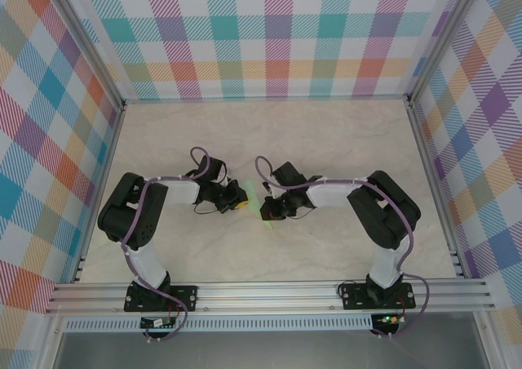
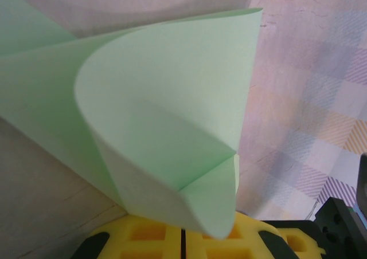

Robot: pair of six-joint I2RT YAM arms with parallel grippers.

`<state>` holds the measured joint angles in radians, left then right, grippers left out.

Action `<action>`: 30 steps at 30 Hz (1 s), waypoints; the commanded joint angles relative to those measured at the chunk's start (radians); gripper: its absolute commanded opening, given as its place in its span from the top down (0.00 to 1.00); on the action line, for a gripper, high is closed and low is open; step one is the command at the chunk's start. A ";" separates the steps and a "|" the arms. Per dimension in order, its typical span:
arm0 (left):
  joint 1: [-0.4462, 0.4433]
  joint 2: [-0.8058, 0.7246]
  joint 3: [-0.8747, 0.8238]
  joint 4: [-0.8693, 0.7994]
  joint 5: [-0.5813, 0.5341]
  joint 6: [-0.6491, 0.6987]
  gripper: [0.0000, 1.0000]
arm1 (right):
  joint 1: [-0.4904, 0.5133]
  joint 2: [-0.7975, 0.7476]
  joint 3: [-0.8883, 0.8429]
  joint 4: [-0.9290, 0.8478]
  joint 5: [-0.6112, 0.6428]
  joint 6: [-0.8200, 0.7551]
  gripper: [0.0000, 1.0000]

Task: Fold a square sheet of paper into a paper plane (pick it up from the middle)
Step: Fold the wing for the fifth time at the center of the table.

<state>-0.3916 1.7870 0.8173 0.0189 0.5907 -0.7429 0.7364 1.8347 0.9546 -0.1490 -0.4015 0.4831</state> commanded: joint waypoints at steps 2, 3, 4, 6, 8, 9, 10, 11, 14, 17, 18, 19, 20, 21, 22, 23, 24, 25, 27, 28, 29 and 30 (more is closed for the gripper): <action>-0.004 0.060 -0.009 -0.082 -0.117 0.010 0.93 | 0.009 -0.067 -0.092 -0.141 -0.042 -0.058 0.94; -0.004 0.060 -0.008 -0.082 -0.115 0.011 0.93 | 0.009 -0.084 -0.102 -0.144 -0.038 -0.065 0.94; -0.004 0.061 -0.007 -0.082 -0.114 0.011 0.93 | 0.009 -0.100 -0.102 -0.147 -0.029 -0.070 0.94; -0.004 0.062 -0.007 -0.081 -0.111 0.013 0.93 | 0.009 -0.124 -0.085 -0.145 -0.018 -0.070 0.94; -0.004 0.063 -0.007 -0.082 -0.109 0.013 0.93 | 0.009 -0.142 -0.054 -0.125 -0.013 -0.060 0.94; -0.004 0.063 -0.006 -0.082 -0.107 0.013 0.93 | 0.009 -0.150 -0.035 -0.114 -0.008 -0.053 0.94; -0.004 0.063 -0.006 -0.083 -0.106 0.015 0.93 | 0.009 -0.156 -0.018 -0.103 0.001 -0.046 0.93; -0.004 0.062 -0.006 -0.085 -0.104 0.017 0.93 | 0.009 -0.156 -0.003 -0.088 0.002 -0.043 0.93; -0.004 0.063 -0.006 -0.087 -0.098 0.018 0.93 | 0.009 -0.121 0.050 -0.067 -0.003 -0.033 0.93; -0.004 0.064 -0.002 -0.088 -0.095 0.020 0.93 | 0.015 -0.060 0.103 -0.062 -0.006 -0.029 0.93; -0.004 0.064 -0.002 -0.088 -0.094 0.020 0.93 | 0.018 -0.042 0.118 -0.062 -0.010 -0.029 0.93; -0.004 0.064 -0.001 -0.088 -0.094 0.019 0.93 | 0.022 -0.021 0.133 -0.064 -0.011 -0.028 0.93; -0.004 0.064 -0.001 -0.088 -0.094 0.019 0.93 | 0.025 -0.003 0.148 -0.067 -0.015 -0.028 0.93; -0.004 0.064 -0.002 -0.090 -0.094 0.019 0.93 | 0.027 0.017 0.162 -0.068 -0.019 -0.028 0.93; -0.005 0.064 0.000 -0.089 -0.093 0.019 0.93 | 0.029 0.034 0.171 -0.069 -0.020 -0.028 0.93; -0.004 0.064 0.000 -0.090 -0.094 0.019 0.93 | 0.029 0.048 0.178 -0.070 -0.022 -0.027 0.93; -0.004 0.064 0.000 -0.090 -0.091 0.019 0.93 | 0.029 0.065 0.187 -0.074 -0.022 -0.026 0.93; -0.004 0.064 0.000 -0.091 -0.092 0.020 0.93 | 0.029 0.079 0.192 -0.076 -0.022 -0.025 0.93; -0.004 0.063 0.001 -0.094 -0.092 0.025 0.93 | 0.029 0.098 0.194 -0.081 -0.021 -0.023 0.94; -0.005 0.062 0.001 -0.094 -0.092 0.026 0.93 | 0.029 0.107 0.193 -0.084 -0.014 -0.022 0.94; -0.004 0.062 0.002 -0.096 -0.092 0.028 0.93 | 0.029 0.111 0.189 -0.089 -0.009 -0.021 0.94; -0.004 0.063 0.004 -0.098 -0.090 0.029 0.93 | 0.029 0.115 0.184 -0.091 -0.004 -0.021 0.94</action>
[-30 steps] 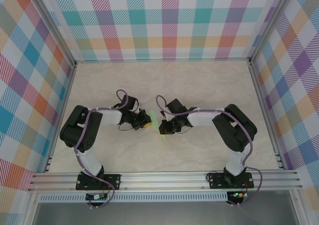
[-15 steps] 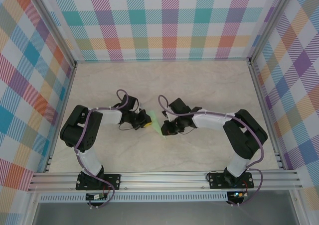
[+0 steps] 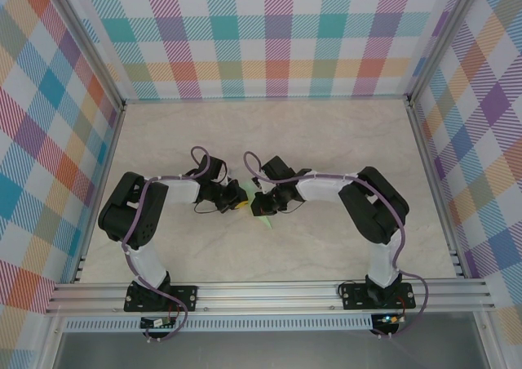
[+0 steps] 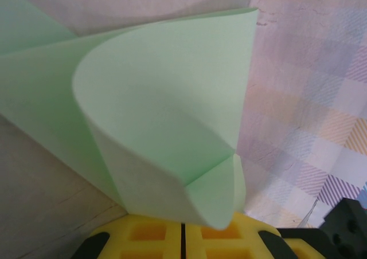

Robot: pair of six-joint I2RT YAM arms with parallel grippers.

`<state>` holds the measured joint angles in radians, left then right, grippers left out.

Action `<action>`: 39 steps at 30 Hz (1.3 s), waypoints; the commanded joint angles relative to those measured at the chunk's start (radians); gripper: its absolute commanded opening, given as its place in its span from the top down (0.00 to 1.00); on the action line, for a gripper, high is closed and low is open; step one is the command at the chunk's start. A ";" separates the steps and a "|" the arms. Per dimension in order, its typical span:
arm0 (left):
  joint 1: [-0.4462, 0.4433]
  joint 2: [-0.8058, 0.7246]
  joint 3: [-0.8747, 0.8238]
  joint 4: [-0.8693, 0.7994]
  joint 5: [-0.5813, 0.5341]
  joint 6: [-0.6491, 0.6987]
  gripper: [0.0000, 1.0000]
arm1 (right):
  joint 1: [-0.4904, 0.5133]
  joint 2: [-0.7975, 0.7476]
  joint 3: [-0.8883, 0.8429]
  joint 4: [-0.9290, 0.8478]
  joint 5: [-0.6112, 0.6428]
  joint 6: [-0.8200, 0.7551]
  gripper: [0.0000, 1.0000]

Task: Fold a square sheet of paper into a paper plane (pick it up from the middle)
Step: Fold the wing for the fifth time at the center of the table.

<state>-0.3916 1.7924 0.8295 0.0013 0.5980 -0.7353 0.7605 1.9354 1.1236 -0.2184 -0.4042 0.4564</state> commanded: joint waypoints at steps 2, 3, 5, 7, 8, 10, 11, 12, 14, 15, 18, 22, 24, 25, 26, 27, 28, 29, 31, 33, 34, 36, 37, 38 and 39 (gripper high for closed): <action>-0.004 0.055 -0.004 -0.089 -0.099 0.030 0.93 | 0.003 0.016 -0.006 -0.019 0.004 0.008 0.95; -0.004 0.056 0.000 -0.091 -0.099 0.034 0.93 | 0.003 0.016 -0.017 -0.018 0.007 0.008 0.95; -0.004 0.056 0.011 -0.097 -0.094 0.048 0.93 | 0.002 0.017 -0.044 -0.015 0.008 0.010 0.95; -0.004 0.051 0.020 -0.093 -0.081 0.066 0.92 | -0.002 0.016 -0.073 -0.002 0.002 0.012 0.95; -0.004 0.047 0.026 -0.086 -0.074 0.079 0.92 | -0.004 0.017 -0.090 0.007 -0.003 0.014 0.96; -0.004 0.033 0.034 -0.068 -0.049 0.105 0.92 | -0.010 0.016 -0.118 0.022 -0.012 0.022 0.96; -0.004 0.023 0.037 -0.054 -0.036 0.120 0.91 | -0.014 0.017 -0.128 0.031 -0.021 0.025 0.96; -0.004 0.012 0.035 -0.036 -0.020 0.133 0.91 | -0.016 0.019 -0.135 0.036 -0.026 0.028 0.96; -0.004 -0.025 0.024 0.006 0.011 0.154 0.89 | -0.018 0.022 -0.140 0.040 -0.031 0.036 0.96; -0.004 -0.041 0.015 0.018 0.019 0.162 0.88 | -0.018 0.022 -0.143 0.045 -0.034 0.040 0.96; -0.004 -0.091 -0.015 0.051 0.035 0.192 0.86 | -0.023 0.027 -0.145 0.057 -0.047 0.053 0.96; -0.004 -0.122 -0.041 0.043 -0.007 0.232 0.85 | -0.029 0.034 -0.149 0.059 -0.054 0.066 0.96; -0.004 -0.117 -0.034 0.024 -0.029 0.252 0.85 | -0.030 0.035 -0.154 0.057 -0.054 0.069 0.96; -0.004 -0.110 -0.031 0.016 -0.048 0.260 0.85 | -0.031 0.033 -0.156 0.056 -0.052 0.070 0.96; -0.004 -0.103 -0.029 0.013 -0.064 0.266 0.85 | -0.030 0.033 -0.157 0.057 -0.053 0.071 0.96; -0.004 -0.096 -0.026 0.009 -0.076 0.272 0.85 | -0.030 0.033 -0.157 0.055 -0.054 0.071 0.96; -0.004 -0.087 -0.022 0.005 -0.087 0.277 0.86 | -0.030 0.033 -0.158 0.055 -0.053 0.072 0.96; -0.004 -0.080 -0.017 0.003 -0.098 0.279 0.86 | -0.032 0.033 -0.159 0.054 -0.054 0.071 0.96; -0.004 -0.069 -0.011 0.001 -0.117 0.286 0.86 | -0.032 0.033 -0.162 0.051 -0.053 0.071 0.96; -0.003 -0.064 -0.003 0.002 -0.140 0.293 0.87 | -0.032 0.033 -0.163 0.050 -0.053 0.071 0.96; -0.001 -0.060 0.000 0.003 -0.149 0.297 0.87 | -0.032 0.033 -0.165 0.050 -0.054 0.071 0.96; 0.002 -0.051 0.013 -0.001 -0.165 0.302 0.87 | -0.032 0.031 -0.170 0.049 -0.052 0.070 0.96; 0.005 -0.044 0.018 -0.001 -0.169 0.306 0.87 | -0.032 0.031 -0.174 0.049 -0.053 0.072 0.96; 0.007 -0.036 0.023 -0.001 -0.177 0.308 0.87 | -0.032 0.028 -0.178 0.049 -0.052 0.071 0.97; 0.010 -0.028 0.028 -0.001 -0.180 0.311 0.87 | -0.032 0.027 -0.183 0.049 -0.050 0.073 0.97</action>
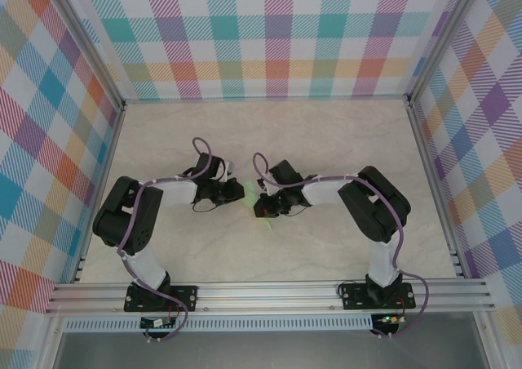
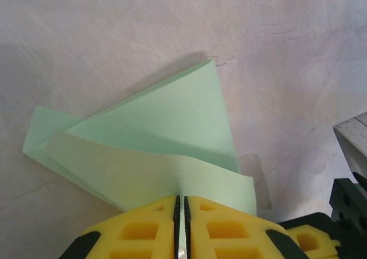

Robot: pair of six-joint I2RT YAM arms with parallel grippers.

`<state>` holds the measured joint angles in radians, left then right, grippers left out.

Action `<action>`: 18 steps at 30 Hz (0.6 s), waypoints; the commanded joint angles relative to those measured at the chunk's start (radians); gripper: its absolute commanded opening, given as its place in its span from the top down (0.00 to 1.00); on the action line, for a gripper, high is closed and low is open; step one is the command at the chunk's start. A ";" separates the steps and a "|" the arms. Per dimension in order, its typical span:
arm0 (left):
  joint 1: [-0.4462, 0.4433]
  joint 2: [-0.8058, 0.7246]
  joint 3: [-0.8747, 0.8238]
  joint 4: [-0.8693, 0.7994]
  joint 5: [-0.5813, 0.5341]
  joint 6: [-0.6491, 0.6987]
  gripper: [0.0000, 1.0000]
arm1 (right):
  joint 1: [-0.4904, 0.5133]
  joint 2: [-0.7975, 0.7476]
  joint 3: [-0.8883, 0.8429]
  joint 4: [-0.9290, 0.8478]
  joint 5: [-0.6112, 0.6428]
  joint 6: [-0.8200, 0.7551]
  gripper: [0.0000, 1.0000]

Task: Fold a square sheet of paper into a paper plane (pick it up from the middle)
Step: Fold the wing for the fifth time at the center of the table.

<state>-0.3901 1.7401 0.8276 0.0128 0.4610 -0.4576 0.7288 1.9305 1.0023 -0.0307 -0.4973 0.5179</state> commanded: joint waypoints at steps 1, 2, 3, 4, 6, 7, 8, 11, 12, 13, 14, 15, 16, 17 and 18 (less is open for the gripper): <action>0.012 0.037 0.034 -0.013 -0.045 0.037 0.87 | 0.000 0.030 -0.066 -0.140 0.043 0.011 0.97; 0.016 0.048 0.040 -0.014 -0.045 0.039 0.87 | 0.000 0.029 -0.070 -0.140 0.042 0.013 0.97; 0.021 0.059 0.042 -0.013 -0.044 0.039 0.87 | 0.000 0.028 -0.073 -0.143 0.043 0.013 0.97; 0.025 0.067 0.045 -0.013 -0.044 0.041 0.88 | 0.000 0.027 -0.078 -0.144 0.045 0.013 0.97; 0.035 0.082 0.055 -0.014 -0.047 0.044 0.88 | -0.001 0.025 -0.088 -0.150 0.046 0.011 0.97; 0.041 0.087 0.059 -0.016 -0.047 0.045 0.88 | 0.000 0.024 -0.095 -0.152 0.045 0.011 0.97; 0.046 0.092 0.063 -0.016 -0.049 0.046 0.88 | 0.000 0.023 -0.101 -0.156 0.046 0.009 0.96; 0.064 0.101 0.073 -0.023 -0.054 0.048 0.88 | 0.000 0.018 -0.122 -0.173 0.052 0.003 0.97; 0.069 0.104 0.076 -0.026 -0.057 0.049 0.88 | 0.000 0.015 -0.131 -0.176 0.055 0.000 0.97; 0.075 0.107 0.079 -0.029 -0.059 0.050 0.88 | 0.000 0.012 -0.139 -0.182 0.060 -0.001 0.97; 0.081 0.110 0.083 -0.033 -0.059 0.050 0.88 | 0.000 0.010 -0.149 -0.186 0.065 -0.004 0.97; 0.087 0.112 0.086 -0.038 -0.064 0.051 0.88 | 0.000 0.007 -0.157 -0.190 0.071 -0.004 0.97; 0.091 0.116 0.092 -0.044 -0.069 0.050 0.88 | -0.001 0.006 -0.166 -0.193 0.073 -0.006 0.97; 0.098 0.120 0.099 -0.054 -0.076 0.048 0.88 | -0.002 0.005 -0.176 -0.193 0.075 -0.006 0.97; 0.102 0.121 0.103 -0.063 -0.084 0.048 0.88 | -0.002 0.004 -0.181 -0.193 0.077 -0.007 0.97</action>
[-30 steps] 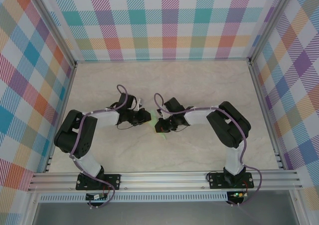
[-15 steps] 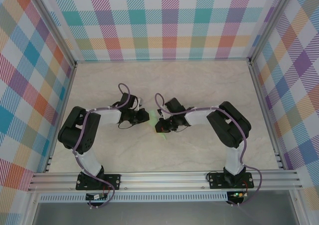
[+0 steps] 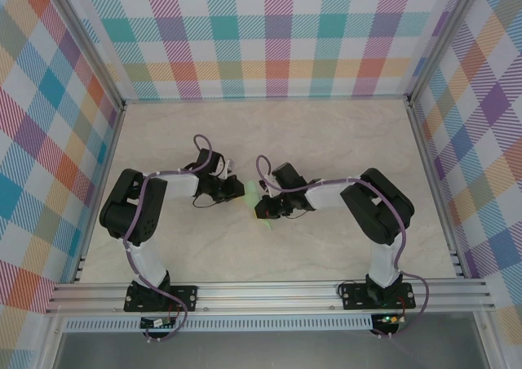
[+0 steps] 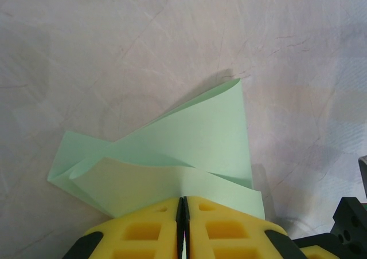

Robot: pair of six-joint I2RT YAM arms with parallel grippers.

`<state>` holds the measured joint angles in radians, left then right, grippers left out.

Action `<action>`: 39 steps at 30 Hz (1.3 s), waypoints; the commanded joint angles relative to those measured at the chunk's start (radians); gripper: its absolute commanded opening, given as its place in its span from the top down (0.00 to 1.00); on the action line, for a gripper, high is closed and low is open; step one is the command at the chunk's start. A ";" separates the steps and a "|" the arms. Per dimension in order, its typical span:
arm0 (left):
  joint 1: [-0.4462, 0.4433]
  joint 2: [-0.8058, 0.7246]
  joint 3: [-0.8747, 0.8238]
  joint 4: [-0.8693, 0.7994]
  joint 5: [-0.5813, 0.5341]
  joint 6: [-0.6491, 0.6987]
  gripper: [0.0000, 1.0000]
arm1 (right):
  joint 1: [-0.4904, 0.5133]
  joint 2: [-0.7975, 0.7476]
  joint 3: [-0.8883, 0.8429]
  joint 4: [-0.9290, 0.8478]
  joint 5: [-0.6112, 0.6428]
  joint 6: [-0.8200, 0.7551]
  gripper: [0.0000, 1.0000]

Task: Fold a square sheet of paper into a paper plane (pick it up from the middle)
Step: Fold the wing for the fifth time at the center of the table.

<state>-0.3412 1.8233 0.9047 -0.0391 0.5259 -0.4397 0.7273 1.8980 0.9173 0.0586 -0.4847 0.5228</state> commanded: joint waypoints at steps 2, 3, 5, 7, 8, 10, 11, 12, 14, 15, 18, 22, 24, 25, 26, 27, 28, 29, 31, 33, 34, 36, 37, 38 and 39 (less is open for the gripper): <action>0.066 0.045 0.041 -0.024 -0.163 0.030 0.88 | 0.000 0.036 -0.110 -0.278 0.067 -0.009 0.97; 0.073 0.049 0.047 -0.031 -0.168 0.029 0.88 | 0.000 0.036 -0.114 -0.279 0.069 -0.007 0.97; 0.087 0.058 0.061 -0.048 -0.178 0.029 0.88 | -0.002 0.033 -0.122 -0.275 0.072 -0.003 0.97; 0.101 0.066 0.074 -0.056 -0.183 0.029 0.88 | -0.002 0.028 -0.125 -0.275 0.074 -0.001 0.97; 0.106 0.070 0.082 -0.063 -0.186 0.029 0.88 | -0.002 0.026 -0.125 -0.274 0.075 -0.001 0.98; 0.118 0.073 0.098 -0.070 -0.191 0.029 0.88 | -0.002 0.023 -0.126 -0.274 0.075 -0.001 0.97; 0.122 0.073 0.107 -0.077 -0.196 0.029 0.88 | -0.002 0.021 -0.124 -0.274 0.075 0.000 0.98; 0.124 0.070 0.114 -0.083 -0.201 0.030 0.88 | -0.002 0.021 -0.123 -0.274 0.075 0.000 0.98; 0.132 0.058 0.131 -0.096 -0.204 0.033 0.88 | -0.002 0.019 -0.120 -0.273 0.074 0.001 0.98; 0.133 0.050 0.136 -0.102 -0.201 0.032 0.88 | -0.002 0.020 -0.118 -0.272 0.072 0.001 0.98; 0.133 -0.010 0.127 -0.098 -0.140 0.017 0.87 | -0.002 0.018 -0.115 -0.270 0.068 0.004 0.97; 0.111 -0.116 0.057 -0.055 -0.056 -0.027 0.87 | -0.002 0.017 -0.114 -0.262 0.060 0.009 0.97; 0.093 -0.154 0.015 -0.028 -0.030 -0.054 0.87 | -0.002 0.016 -0.113 -0.262 0.058 0.010 0.98; 0.081 -0.168 -0.007 -0.004 -0.007 -0.068 0.87 | -0.002 0.015 -0.114 -0.260 0.057 0.011 0.98; 0.067 -0.180 -0.024 0.015 0.012 -0.078 0.87 | -0.002 0.014 -0.114 -0.259 0.057 0.012 0.98; 0.055 -0.190 -0.038 0.024 0.022 -0.087 0.87 | -0.002 0.015 -0.114 -0.259 0.057 0.013 0.98; 0.038 -0.197 -0.052 0.037 0.030 -0.097 0.87 | -0.002 0.015 -0.113 -0.259 0.055 0.015 0.97; 0.021 -0.199 -0.063 0.053 0.043 -0.109 0.87 | -0.001 0.015 -0.112 -0.257 0.054 0.016 0.98; -0.019 -0.189 -0.063 0.065 0.066 -0.121 0.88 | -0.002 0.018 -0.111 -0.256 0.052 0.017 0.98; -0.059 -0.171 -0.062 0.069 0.058 -0.125 0.88 | -0.002 0.019 -0.110 -0.253 0.051 0.018 0.98; -0.075 -0.162 -0.063 0.071 0.052 -0.125 0.89 | -0.002 0.019 -0.108 -0.253 0.051 0.018 0.98; -0.095 -0.137 -0.067 0.082 0.046 -0.133 0.89 | -0.001 0.021 -0.105 -0.252 0.051 0.022 0.98; -0.100 -0.125 -0.069 0.091 0.045 -0.137 0.89 | -0.002 0.021 -0.105 -0.250 0.051 0.022 0.98; -0.105 -0.109 -0.071 0.097 0.048 -0.141 0.89 | -0.002 0.023 -0.103 -0.248 0.051 0.022 0.98; -0.109 -0.093 -0.069 0.102 0.051 -0.143 0.89 | -0.002 0.023 -0.102 -0.248 0.051 0.023 0.98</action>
<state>-0.4374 1.6863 0.8536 0.0299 0.5613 -0.5617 0.7216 1.8595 0.8772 0.0578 -0.4847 0.5388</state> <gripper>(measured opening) 0.107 0.043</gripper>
